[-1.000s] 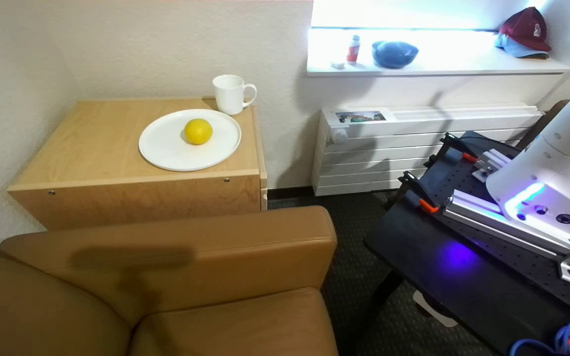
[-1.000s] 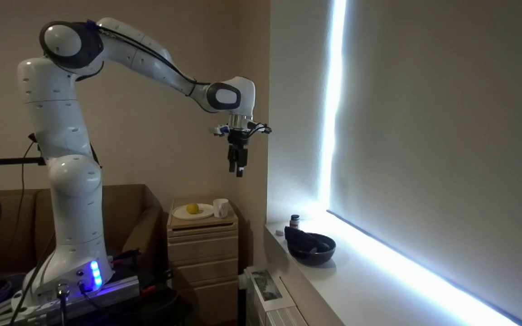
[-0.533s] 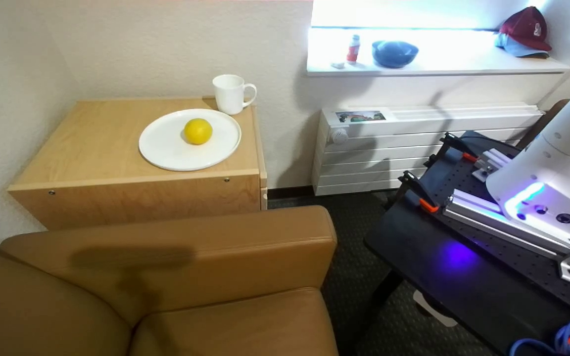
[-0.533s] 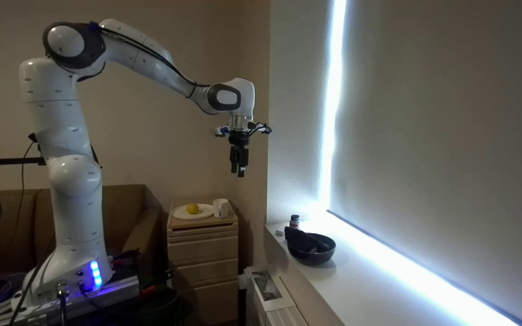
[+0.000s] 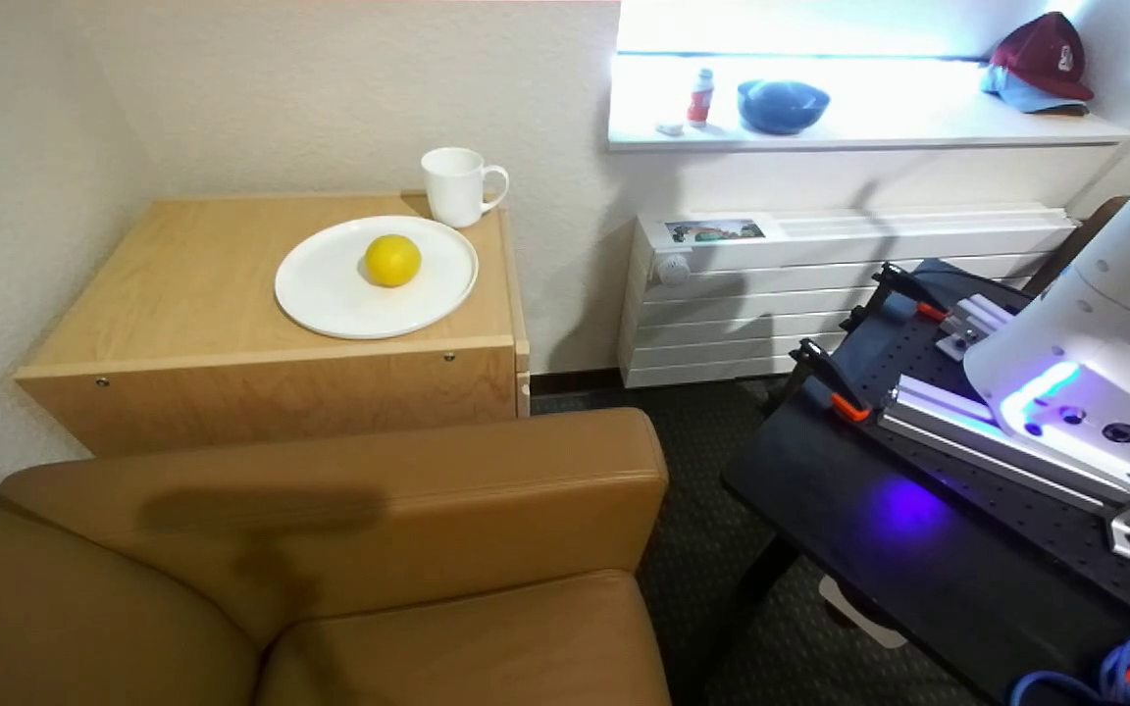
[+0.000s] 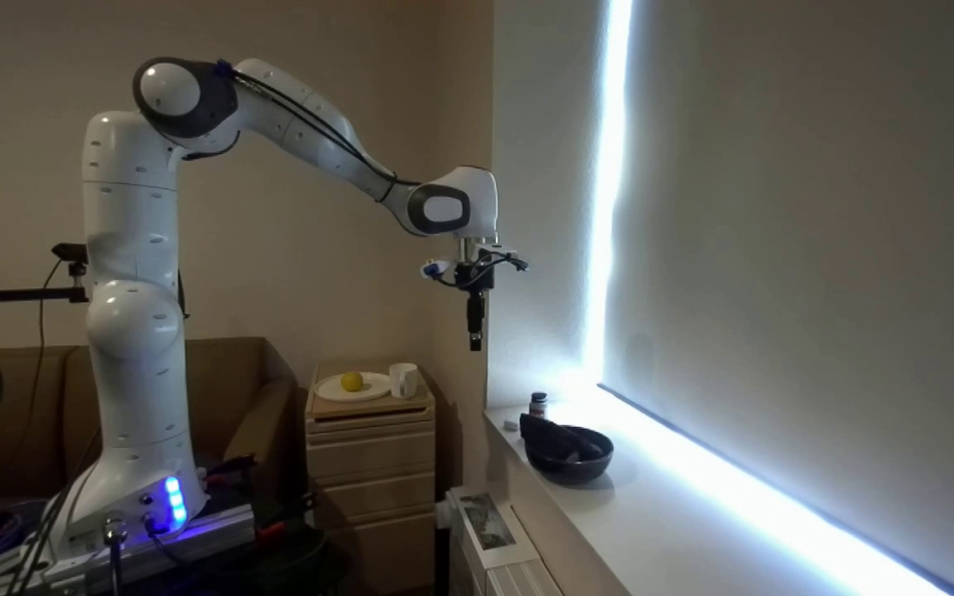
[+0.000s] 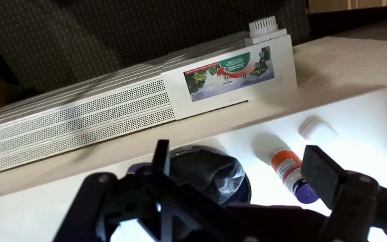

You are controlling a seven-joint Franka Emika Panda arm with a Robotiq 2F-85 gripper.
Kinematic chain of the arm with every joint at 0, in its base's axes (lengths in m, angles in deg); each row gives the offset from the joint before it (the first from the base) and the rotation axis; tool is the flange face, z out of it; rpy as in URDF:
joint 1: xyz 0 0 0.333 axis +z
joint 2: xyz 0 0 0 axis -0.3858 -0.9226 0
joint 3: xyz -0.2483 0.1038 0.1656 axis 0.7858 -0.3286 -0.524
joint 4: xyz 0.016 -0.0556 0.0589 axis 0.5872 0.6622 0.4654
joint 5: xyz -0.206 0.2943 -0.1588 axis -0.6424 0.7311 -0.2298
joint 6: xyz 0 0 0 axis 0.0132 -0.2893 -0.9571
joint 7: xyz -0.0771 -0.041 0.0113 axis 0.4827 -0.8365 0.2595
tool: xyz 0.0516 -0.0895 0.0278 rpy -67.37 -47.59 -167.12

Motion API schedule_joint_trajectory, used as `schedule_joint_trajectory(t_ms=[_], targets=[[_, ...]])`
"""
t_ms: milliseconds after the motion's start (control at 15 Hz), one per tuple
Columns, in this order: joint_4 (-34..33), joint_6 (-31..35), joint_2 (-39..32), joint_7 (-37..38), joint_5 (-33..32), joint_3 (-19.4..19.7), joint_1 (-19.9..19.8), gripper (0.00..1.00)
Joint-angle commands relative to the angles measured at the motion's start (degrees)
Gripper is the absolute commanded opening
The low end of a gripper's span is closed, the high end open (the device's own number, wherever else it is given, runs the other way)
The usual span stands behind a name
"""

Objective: Put the black sock on the window sill

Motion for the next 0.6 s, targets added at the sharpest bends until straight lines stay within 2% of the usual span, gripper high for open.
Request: schedule_joint_trajectory(t_ms=[0, 267, 533], targets=[[-1.0, -0.1, -1.0, 0.5, 0.4, -0.3, -0.6, 1.00], [-2.0, -0.1, -1.8, 1.3, 0.6, -0.3, -0.6, 1.00], [-2.0, 9.2, -5.5, 13.9, -3.8, -0.4, 0.8, 1.00]])
